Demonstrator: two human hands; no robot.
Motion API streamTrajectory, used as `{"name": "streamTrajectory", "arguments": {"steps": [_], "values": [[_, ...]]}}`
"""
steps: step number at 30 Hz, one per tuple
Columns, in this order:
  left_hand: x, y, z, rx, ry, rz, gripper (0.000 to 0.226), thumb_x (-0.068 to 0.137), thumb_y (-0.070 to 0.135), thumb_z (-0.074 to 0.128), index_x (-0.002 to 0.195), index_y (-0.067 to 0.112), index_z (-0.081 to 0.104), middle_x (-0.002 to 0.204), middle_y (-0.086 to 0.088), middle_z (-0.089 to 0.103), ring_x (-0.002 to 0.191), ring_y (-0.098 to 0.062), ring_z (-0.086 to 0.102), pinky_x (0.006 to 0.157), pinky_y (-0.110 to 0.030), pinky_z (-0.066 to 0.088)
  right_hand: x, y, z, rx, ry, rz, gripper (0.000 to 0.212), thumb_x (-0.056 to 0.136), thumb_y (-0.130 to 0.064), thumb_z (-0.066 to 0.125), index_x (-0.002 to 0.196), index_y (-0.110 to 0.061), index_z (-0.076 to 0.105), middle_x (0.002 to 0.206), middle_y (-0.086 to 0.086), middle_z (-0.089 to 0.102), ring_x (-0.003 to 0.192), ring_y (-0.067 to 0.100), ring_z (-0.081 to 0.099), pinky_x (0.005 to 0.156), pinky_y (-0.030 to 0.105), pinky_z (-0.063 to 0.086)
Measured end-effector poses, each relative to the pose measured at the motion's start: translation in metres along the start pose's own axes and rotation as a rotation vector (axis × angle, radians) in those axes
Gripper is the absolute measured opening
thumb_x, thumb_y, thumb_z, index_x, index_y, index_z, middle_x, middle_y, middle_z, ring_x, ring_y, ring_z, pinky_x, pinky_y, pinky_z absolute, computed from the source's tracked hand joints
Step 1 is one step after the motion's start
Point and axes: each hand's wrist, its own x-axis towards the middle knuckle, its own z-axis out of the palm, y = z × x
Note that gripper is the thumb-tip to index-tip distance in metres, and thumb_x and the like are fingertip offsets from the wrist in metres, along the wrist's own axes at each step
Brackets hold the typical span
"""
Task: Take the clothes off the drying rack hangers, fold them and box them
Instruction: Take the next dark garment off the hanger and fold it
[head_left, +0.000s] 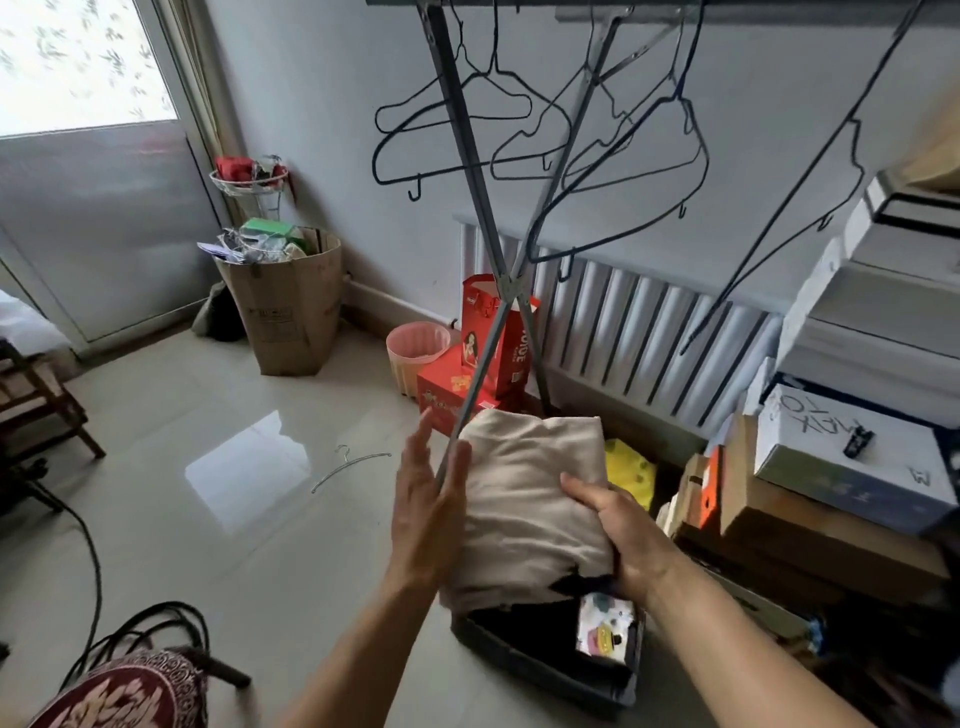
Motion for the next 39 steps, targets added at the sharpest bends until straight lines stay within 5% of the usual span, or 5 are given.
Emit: {"name": "streamTrajectory", "arguments": {"steps": [4,14,19,24,39], "values": [[-0.029,-0.028,0.036,0.466,-0.544,0.652,0.044,0.094,0.066,0.035,0.128,0.046,0.055,0.153,0.029,0.028,0.144,0.001,0.019,0.119,-0.032,0.017,0.033,-0.008,-0.012,0.050,0.203,-0.103,0.040,0.088,-0.038,0.066,0.116,-0.010,0.066,0.107,0.019,0.071,0.098,0.038,0.068,0.089,0.053,0.053],[0.026,-0.104,0.102,0.249,0.007,0.359,0.055,0.089,0.068,0.038,0.118,0.029,0.062,0.126,0.011,0.057,0.114,-0.003,0.050,0.089,-0.024,0.046,0.092,0.025,-0.072,-0.467,0.115,-0.282,0.021,0.090,-0.023,0.064,0.109,-0.014,0.066,0.104,0.011,0.073,0.091,0.024,0.070,0.081,0.037,0.057],[0.067,-0.128,0.117,0.434,-0.349,0.131,0.079,0.077,0.078,0.040,0.141,0.032,0.043,0.136,0.013,0.050,0.126,-0.008,0.044,0.116,-0.040,0.024,0.119,0.038,-0.093,-0.676,-0.197,-0.127,0.020,0.092,-0.024,0.061,0.109,-0.014,0.066,0.099,0.009,0.075,0.087,0.022,0.072,0.070,0.027,0.057],[0.069,-0.175,0.135,-0.055,-0.457,-0.031,0.045,0.095,0.048,0.053,0.075,0.011,0.069,0.065,0.001,0.068,0.060,-0.007,0.062,0.059,-0.021,0.049,0.155,0.047,-0.120,-0.760,-0.293,0.017,0.032,0.083,-0.033,0.073,0.104,-0.010,0.068,0.101,0.012,0.074,0.091,0.027,0.072,0.070,0.030,0.058],[0.092,-0.390,0.244,-0.591,-0.278,-0.643,0.078,0.090,0.071,0.033,0.147,0.018,0.035,0.135,-0.014,0.057,0.103,-0.025,0.062,0.095,-0.046,0.047,0.289,0.168,-0.258,-0.161,-0.206,-0.072,0.037,0.075,-0.023,0.075,0.102,0.002,0.070,0.097,0.015,0.071,0.087,0.025,0.071,0.073,0.032,0.059]]}}
